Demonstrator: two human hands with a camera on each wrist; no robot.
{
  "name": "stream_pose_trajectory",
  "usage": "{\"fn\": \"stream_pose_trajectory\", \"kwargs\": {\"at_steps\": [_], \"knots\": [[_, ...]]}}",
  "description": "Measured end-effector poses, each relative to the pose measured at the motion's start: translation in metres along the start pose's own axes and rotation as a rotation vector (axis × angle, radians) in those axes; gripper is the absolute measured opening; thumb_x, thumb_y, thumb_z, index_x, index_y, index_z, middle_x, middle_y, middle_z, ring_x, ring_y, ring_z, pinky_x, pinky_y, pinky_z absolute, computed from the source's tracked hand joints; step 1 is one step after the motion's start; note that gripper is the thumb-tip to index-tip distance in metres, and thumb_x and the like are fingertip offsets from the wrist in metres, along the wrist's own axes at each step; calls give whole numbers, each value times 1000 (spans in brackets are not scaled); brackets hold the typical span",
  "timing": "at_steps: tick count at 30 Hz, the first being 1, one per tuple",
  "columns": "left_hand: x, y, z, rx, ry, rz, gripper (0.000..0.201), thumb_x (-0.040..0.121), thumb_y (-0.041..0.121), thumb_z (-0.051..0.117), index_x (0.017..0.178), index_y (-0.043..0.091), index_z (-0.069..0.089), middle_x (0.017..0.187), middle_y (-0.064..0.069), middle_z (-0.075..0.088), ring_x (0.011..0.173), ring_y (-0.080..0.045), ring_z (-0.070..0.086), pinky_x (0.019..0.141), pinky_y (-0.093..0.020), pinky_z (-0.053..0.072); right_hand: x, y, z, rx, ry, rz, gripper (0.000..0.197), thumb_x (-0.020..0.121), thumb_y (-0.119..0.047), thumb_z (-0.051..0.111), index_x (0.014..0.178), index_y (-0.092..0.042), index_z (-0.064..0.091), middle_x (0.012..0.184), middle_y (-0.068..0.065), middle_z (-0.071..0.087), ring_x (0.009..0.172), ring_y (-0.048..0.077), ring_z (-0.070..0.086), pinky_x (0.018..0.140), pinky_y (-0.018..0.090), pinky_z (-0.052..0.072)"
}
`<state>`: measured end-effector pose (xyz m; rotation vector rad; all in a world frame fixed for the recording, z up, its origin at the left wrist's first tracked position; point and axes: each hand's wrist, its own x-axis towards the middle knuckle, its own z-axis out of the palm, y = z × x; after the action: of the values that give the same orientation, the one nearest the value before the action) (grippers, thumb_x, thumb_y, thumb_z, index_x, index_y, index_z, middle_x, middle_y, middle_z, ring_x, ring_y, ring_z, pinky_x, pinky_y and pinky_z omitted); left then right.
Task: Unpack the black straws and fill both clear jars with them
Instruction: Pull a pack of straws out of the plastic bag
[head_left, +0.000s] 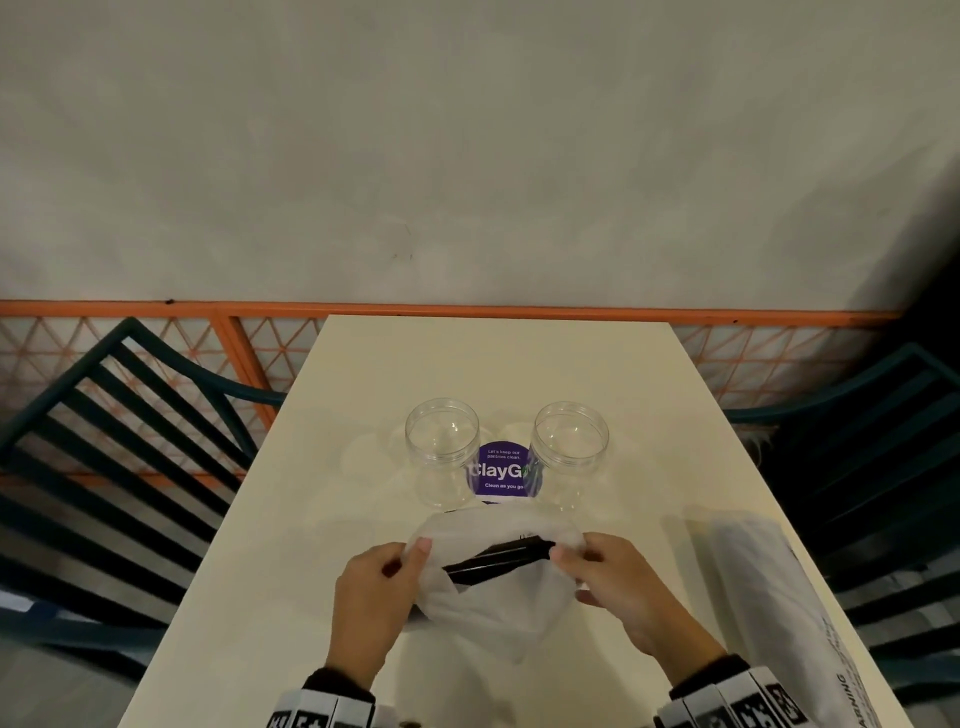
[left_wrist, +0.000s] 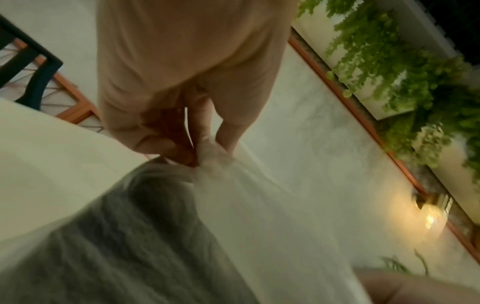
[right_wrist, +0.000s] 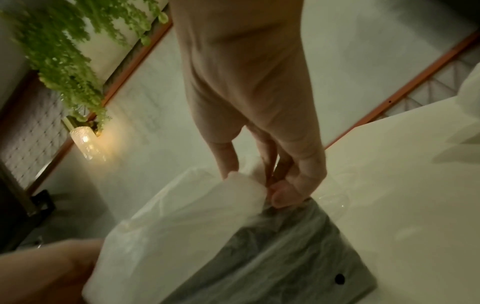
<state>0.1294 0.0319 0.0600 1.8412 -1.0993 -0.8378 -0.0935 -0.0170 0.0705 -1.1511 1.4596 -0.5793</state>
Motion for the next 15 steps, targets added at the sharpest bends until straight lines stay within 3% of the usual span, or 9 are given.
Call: {"fn": "stream_pose_trajectory", "kwargs": {"at_steps": [3,7,11,13,15], "knots": [[3,2,-6,-222,-130,-71,42,87,26,59,67,-11,59,61,-12,50,61,-19,41,59,-29,34,3,2,4,-40,81,-24,10,87,-16,59,83,-10,66,84,10,63,73,19,53,64,27,43],[11,1,-26,-386,-363,-292,35,89,26,53,66,4,67,61,-2,61,59,-12,49,61,-24,37,6,5,-2,75,16,63,13,89,-13,56,98,-11,65,90,7,68,80,19,59,67,25,44],[20,-7,-37,-517,-458,-435,35,93,20,48,70,5,70,65,-4,66,60,-12,54,54,-20,41,8,13,-11,174,-116,141,20,88,-4,52,99,-2,69,76,5,59,64,13,49,55,20,39],[23,-9,-37,-562,-477,-502,29,91,19,49,85,0,70,72,-6,68,65,-13,57,53,-18,44,8,15,-14,244,-135,154,19,85,-1,49,93,3,66,67,4,46,55,10,37,49,19,31],[24,-7,-35,-644,-482,-580,34,82,18,57,103,-6,66,92,-13,65,84,-20,56,68,-24,47,8,17,-17,309,-94,161,18,83,1,42,85,-3,59,62,4,35,51,11,30,48,21,27]]}}
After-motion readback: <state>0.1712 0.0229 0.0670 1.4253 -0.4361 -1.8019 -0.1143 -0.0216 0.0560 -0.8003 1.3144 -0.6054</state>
